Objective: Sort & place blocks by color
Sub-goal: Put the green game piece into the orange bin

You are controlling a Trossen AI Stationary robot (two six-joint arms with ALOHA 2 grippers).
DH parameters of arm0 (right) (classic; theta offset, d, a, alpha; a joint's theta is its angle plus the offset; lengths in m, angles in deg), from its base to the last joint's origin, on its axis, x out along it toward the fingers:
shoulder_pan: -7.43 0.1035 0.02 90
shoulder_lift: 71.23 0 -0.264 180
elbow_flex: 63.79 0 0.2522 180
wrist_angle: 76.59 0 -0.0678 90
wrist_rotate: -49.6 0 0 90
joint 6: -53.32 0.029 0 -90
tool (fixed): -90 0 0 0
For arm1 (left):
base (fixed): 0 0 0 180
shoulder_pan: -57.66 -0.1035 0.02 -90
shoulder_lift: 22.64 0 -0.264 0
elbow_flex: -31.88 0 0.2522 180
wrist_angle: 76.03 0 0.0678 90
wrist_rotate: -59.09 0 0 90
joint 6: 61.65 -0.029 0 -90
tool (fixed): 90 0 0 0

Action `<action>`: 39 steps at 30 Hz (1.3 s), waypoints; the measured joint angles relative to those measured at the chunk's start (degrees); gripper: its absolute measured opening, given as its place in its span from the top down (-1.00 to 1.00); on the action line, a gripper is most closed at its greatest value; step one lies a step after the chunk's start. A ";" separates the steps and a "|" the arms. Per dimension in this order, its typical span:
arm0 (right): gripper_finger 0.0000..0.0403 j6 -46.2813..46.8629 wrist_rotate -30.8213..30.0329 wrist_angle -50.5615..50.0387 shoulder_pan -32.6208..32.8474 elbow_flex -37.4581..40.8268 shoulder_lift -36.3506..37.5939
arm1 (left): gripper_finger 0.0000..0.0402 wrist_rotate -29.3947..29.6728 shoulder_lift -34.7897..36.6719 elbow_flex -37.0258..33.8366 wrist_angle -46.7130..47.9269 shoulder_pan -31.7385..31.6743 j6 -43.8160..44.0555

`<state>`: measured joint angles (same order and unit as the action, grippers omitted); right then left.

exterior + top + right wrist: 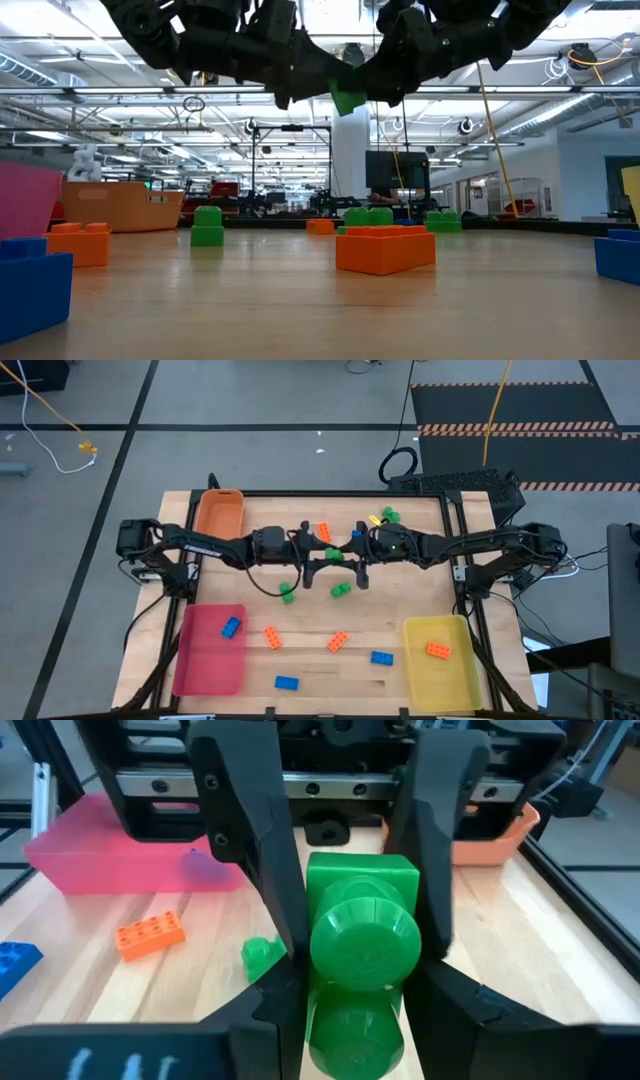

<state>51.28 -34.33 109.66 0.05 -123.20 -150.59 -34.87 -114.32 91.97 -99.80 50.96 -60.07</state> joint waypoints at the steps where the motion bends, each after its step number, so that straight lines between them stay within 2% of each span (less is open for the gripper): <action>1: 0.39 0.02 0.00 -0.06 -0.04 0.00 -0.08 | 0.17 -0.01 -0.04 0.00 0.14 -0.02 -0.02; 6: 0.33 -0.26 -0.08 0.11 -0.02 0.00 -0.02 | 0.31 0.26 0.00 -0.02 0.17 -0.07 -0.62; 11: -0.08 -0.35 -1.08 -0.13 -0.06 -0.04 -0.02 | 0.28 2.58 0.79 0.00 2.15 -0.80 -0.47; 13: -0.22 -0.43 -3.27 -1.10 -0.03 -0.04 -0.02 | 0.28 3.19 1.64 -0.02 5.40 -1.49 -0.22; 19: -0.47 -2.26 -8.41 -3.00 -0.02 -0.15 0.11 | 0.27 6.45 5.93 -0.11 13.48 -2.69 0.42; 22: -0.51 -3.22 -9.25 -4.50 -0.07 -0.15 0.11 | 0.27 11.32 9.13 -0.11 20.52 -3.15 0.42; 27: -0.52 -3.39 -12.17 -6.62 -0.15 -0.15 0.11 | 0.27 25.15 16.24 -0.09 34.65 -5.00 2.55; 34: -0.52 -3.60 -12.40 -7.12 -0.17 -0.15 0.11 | 0.27 42.33 24.18 -0.09 58.26 -10.30 18.54; 39: -0.52 -3.63 -12.48 -7.97 -0.45 -0.15 0.11 | 0.27 44.91 25.91 -0.09 71.09 -14.14 28.21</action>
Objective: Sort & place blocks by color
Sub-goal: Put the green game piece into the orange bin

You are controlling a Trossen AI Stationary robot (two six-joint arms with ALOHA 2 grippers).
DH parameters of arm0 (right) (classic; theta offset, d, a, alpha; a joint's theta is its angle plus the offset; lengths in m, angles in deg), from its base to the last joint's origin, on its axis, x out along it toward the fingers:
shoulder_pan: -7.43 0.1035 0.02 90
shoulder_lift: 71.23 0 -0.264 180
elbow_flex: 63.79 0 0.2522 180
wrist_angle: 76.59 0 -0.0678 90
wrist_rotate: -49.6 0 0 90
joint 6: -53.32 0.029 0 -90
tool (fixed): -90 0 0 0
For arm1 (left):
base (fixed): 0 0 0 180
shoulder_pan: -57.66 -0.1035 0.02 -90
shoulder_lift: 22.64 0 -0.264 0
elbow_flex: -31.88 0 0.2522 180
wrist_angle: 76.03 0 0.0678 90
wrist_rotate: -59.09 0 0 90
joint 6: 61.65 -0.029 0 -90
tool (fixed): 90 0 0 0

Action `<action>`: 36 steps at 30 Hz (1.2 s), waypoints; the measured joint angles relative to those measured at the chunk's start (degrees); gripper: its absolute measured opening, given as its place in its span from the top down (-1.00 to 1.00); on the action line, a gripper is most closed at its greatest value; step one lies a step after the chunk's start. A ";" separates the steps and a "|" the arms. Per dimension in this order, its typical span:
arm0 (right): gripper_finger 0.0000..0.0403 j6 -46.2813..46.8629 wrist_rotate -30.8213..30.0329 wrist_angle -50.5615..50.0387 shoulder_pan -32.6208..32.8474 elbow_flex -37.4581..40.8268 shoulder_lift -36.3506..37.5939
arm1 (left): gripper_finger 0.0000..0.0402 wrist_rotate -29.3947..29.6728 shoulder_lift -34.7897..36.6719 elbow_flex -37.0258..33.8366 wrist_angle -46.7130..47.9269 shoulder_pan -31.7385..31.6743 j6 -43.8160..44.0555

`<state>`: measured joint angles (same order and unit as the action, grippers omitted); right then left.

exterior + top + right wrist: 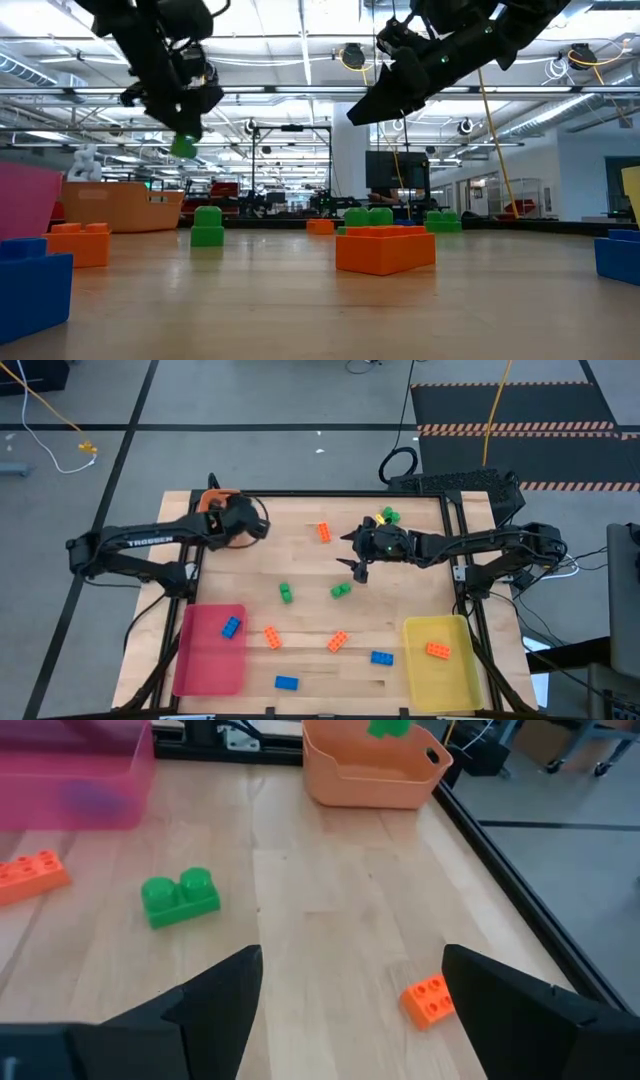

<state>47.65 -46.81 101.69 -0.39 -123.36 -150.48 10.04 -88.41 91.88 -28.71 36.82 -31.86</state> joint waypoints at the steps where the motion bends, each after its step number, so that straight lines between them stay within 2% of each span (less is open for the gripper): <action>1: -0.52 0.02 0.00 -0.20 -0.13 0.00 0.00 | 0.27 0.00 -0.11 0.00 1.64 -0.52 0.92; 10: -0.52 0.01 0.02 -0.33 -0.84 0.00 -0.02 | 0.27 1.11 -3.09 0.01 12.89 -8.18 8.07; 13: -0.52 0.02 0.10 -0.33 -0.84 0.00 -0.02 | 0.23 0.55 -4.00 0.01 13.34 -9.80 8.05; 16: -0.52 0.02 0.11 -0.34 -0.84 0.01 -0.02 | 0.09 -0.07 -4.14 0.01 13.23 -10.38 7.88; 24: -0.52 0.02 0.16 -0.35 -0.84 0.02 -0.02 | -0.44 -1.11 -4.14 0.01 12.99 -10.33 6.23; 27: -0.52 0.02 -1.05 -0.36 -0.84 0.02 -0.02 | -0.58 -5.76 -3.88 0.01 11.52 -10.02 4.96; 30: -0.52 -0.35 -2.99 -0.84 -0.98 0.04 -0.02 | -0.65 -11.98 -3.40 0.01 5.98 -8.05 2.59; 36: -0.52 -1.03 -6.38 -3.23 -1.52 0.07 0.16 | -0.61 -25.55 -3.57 0.01 -2.42 1.98 -6.29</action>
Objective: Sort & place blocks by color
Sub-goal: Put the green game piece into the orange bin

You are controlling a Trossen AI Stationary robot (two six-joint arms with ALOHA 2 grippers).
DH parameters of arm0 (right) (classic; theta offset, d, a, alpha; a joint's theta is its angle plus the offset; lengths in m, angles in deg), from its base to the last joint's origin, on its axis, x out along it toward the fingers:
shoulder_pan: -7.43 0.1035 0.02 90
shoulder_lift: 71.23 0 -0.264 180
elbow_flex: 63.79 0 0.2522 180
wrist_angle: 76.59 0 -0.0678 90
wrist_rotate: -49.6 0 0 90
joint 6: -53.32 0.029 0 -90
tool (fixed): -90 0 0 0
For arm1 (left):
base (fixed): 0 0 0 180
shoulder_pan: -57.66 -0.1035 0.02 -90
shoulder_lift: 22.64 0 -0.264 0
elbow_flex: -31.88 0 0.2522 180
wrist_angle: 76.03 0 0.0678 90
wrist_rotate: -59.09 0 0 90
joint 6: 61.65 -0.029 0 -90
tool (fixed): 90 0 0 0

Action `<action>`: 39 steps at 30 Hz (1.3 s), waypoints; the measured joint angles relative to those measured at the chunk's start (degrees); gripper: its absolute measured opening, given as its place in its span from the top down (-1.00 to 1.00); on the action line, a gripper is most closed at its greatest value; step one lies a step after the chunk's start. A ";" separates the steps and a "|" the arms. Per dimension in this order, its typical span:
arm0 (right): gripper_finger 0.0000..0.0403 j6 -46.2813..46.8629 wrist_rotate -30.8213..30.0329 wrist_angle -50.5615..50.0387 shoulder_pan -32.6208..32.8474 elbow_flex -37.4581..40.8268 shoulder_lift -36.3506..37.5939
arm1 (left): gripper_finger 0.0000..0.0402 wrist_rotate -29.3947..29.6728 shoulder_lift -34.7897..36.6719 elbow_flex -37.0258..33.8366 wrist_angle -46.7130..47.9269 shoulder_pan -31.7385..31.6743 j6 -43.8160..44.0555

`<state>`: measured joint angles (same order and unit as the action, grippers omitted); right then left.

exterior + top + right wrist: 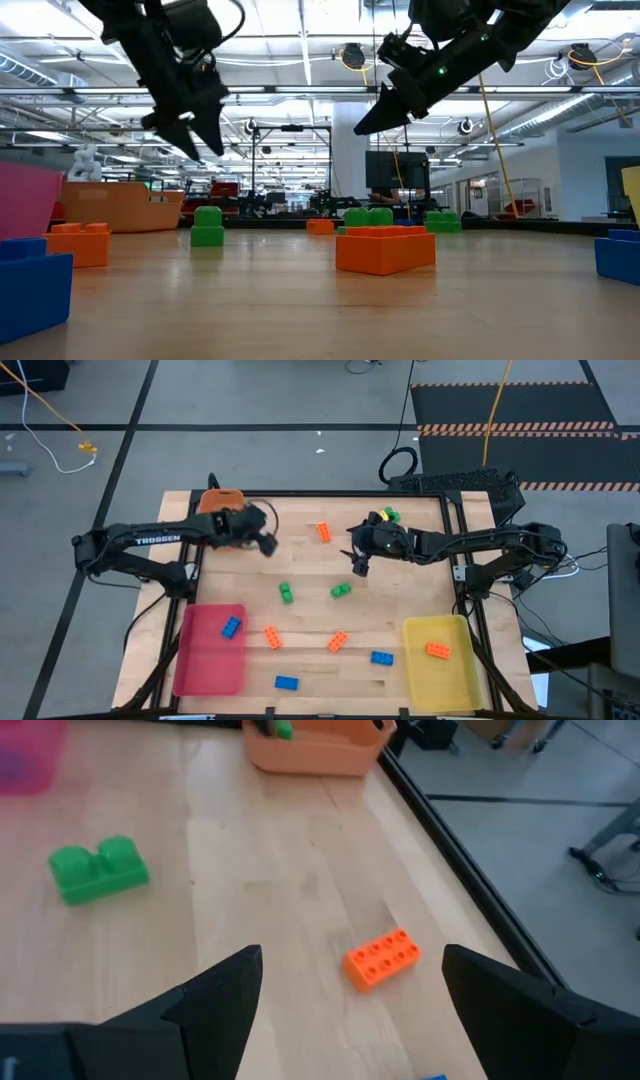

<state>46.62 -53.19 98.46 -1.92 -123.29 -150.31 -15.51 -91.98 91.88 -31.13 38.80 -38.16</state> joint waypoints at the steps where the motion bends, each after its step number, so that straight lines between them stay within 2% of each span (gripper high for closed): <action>1: -0.52 -0.04 -0.46 -0.56 -0.04 0.00 0.10 | -0.59 -1.19 0.00 0.00 -0.14 2.05 -1.95; 7: -0.52 -0.22 -0.79 -0.97 -0.75 0.00 0.19 | -0.46 -3.97 -0.10 0.00 -1.60 13.66 -9.65; 10: -0.52 -0.22 -0.77 -0.97 -0.87 0.00 0.19 | -0.41 -4.10 -1.44 0.02 -3.43 18.05 -9.96; 14: -0.52 -0.22 -0.74 -0.95 -0.87 0.00 0.19 | -0.38 -7.57 -4.64 0.11 -6.21 21.53 -9.95; 17: -0.52 -0.22 -0.74 -0.93 -0.85 0.00 0.19 | -0.39 -9.90 -8.33 0.76 -4.54 22.57 -10.35; 20: -0.52 -0.19 -0.73 -0.94 -0.85 0.00 0.19 | -0.44 -10.91 -12.46 4.20 1.29 22.58 -13.04; 25: -0.52 -0.19 -0.73 -1.06 -0.85 0.00 0.21 | -0.56 -10.26 -18.79 11.64 10.82 23.19 -23.45; 32: -0.52 -0.47 -0.78 -3.44 -0.85 0.00 1.00 | -0.73 -5.14 -24.17 15.50 12.55 25.58 -44.87; 39: -0.52 -0.62 -3.84 -9.84 -0.83 0.00 7.62 | -0.79 -3.76 -27.02 15.52 10.32 25.95 -48.53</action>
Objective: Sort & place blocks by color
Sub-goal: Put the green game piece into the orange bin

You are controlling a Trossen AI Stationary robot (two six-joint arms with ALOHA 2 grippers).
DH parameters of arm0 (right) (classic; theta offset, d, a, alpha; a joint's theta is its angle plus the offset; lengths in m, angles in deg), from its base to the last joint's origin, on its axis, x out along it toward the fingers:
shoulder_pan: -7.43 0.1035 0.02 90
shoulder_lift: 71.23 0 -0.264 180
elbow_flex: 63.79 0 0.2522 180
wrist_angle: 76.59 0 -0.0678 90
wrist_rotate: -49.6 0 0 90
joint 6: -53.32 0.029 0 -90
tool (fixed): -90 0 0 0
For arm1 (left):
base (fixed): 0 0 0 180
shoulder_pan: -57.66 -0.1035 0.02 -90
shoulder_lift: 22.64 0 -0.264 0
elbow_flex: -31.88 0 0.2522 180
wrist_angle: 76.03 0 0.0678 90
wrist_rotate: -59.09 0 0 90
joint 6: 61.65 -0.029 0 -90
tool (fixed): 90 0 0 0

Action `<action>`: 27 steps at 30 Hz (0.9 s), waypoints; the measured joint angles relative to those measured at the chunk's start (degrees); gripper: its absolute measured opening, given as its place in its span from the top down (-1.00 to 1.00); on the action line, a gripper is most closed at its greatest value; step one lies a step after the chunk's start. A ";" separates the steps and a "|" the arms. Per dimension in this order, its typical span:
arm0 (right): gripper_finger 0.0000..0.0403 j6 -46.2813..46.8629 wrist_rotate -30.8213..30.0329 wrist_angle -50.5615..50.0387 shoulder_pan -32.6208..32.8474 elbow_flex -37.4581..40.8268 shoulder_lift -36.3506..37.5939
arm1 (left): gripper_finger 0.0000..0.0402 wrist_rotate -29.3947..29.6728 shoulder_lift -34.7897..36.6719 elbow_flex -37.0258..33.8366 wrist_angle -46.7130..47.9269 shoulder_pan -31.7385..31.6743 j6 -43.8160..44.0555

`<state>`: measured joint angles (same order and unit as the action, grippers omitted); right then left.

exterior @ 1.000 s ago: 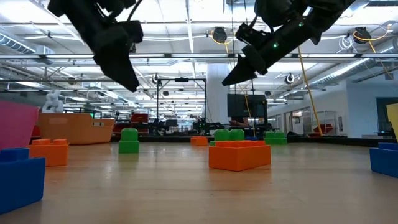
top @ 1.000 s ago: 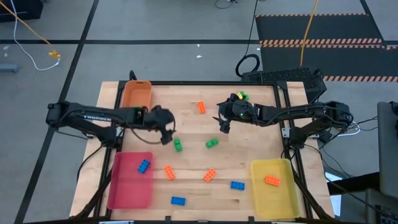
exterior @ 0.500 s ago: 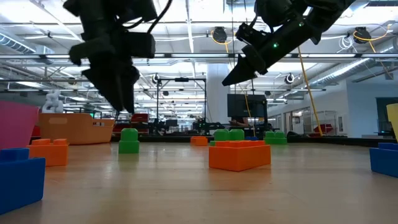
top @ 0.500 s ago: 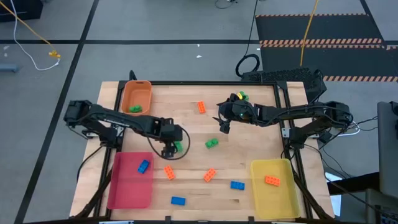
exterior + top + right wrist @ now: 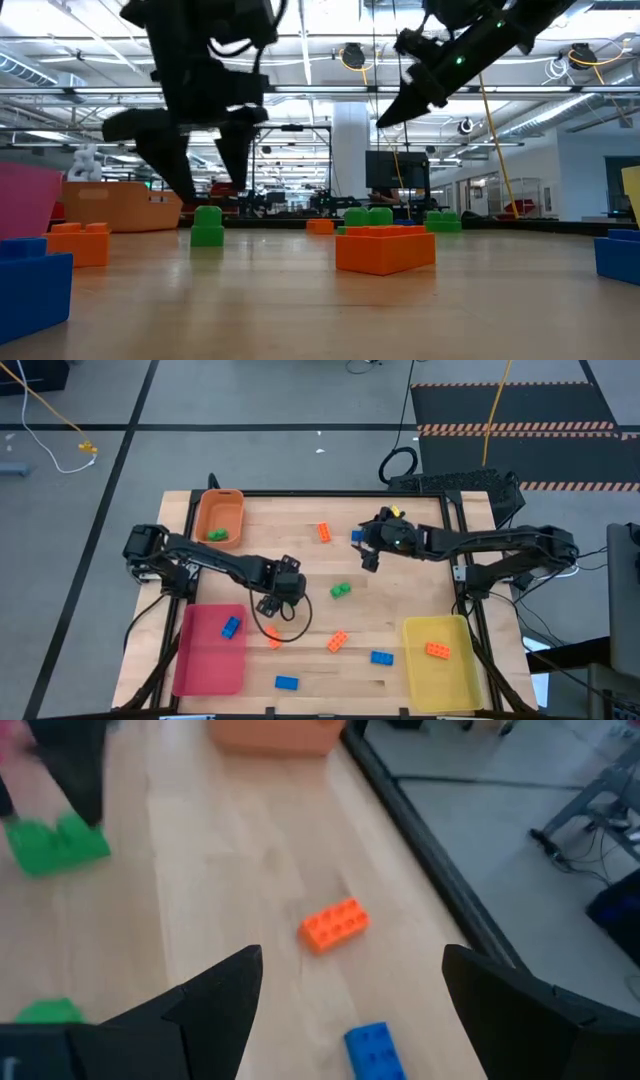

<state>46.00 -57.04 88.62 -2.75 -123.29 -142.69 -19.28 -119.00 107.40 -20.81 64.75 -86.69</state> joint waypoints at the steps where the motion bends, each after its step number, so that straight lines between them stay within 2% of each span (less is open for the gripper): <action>1: -0.52 0.37 0.07 -0.05 0.00 0.00 1.07 | -0.79 0.00 -0.32 -0.04 0.19 -0.02 -0.41; 6: -0.52 2.22 0.23 -1.79 0.31 0.13 5.75 | -0.72 -0.03 -3.20 -0.05 0.17 -0.11 -3.56; 11: -0.52 3.04 0.37 -0.73 0.73 3.53 9.27 | -0.59 0.42 -5.34 -0.10 2.20 -0.16 -5.43; 16: -0.52 3.64 0.26 -0.14 0.75 5.62 12.26 | -0.47 0.46 -5.66 -0.09 -0.22 -0.16 -6.01; 27: -0.52 4.65 0.23 -0.05 0.75 5.73 14.39 | -0.23 0.20 -5.68 -0.05 -2.57 -0.16 -5.80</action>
<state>50.64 -56.80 88.57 -2.00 -117.56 -128.30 -19.08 -124.68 107.36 -23.37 64.60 -92.49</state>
